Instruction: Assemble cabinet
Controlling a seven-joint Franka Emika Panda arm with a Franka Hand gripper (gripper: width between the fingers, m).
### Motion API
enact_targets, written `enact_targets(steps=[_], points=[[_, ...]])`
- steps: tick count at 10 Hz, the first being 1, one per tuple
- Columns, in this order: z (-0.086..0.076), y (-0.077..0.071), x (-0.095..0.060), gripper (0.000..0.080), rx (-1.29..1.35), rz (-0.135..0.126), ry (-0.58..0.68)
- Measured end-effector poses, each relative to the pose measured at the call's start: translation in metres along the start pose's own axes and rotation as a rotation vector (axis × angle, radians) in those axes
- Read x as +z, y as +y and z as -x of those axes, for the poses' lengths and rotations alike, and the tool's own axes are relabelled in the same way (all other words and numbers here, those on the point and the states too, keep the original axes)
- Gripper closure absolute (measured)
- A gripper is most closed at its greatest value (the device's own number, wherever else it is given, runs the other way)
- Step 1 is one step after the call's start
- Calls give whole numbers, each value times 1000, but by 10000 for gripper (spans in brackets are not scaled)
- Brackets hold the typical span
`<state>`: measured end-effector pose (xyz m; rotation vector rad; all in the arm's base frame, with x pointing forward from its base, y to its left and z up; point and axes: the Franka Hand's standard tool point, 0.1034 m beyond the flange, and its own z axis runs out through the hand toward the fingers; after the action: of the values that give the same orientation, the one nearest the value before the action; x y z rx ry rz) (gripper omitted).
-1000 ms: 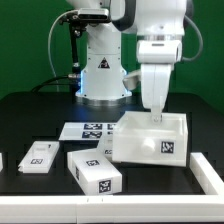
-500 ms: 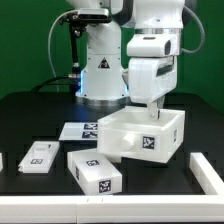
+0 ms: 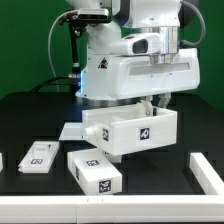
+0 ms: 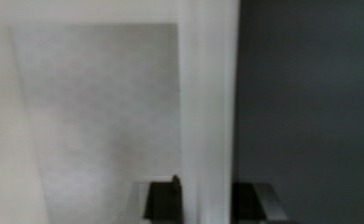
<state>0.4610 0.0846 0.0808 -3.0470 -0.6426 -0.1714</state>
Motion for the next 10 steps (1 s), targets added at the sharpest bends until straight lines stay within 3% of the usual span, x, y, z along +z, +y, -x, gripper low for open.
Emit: enact_targets(steps=[3,5,6,7,10], points=[[-2,-2,-1,709,214,-10,-3],[-31,-13,-19,709,623,-6,-19],[-38,-22,-18,709,828,-3,-63],[-47,-18,-17,709,926,-17,-110],[-48,-25,-15,709,1072,-27,-105]])
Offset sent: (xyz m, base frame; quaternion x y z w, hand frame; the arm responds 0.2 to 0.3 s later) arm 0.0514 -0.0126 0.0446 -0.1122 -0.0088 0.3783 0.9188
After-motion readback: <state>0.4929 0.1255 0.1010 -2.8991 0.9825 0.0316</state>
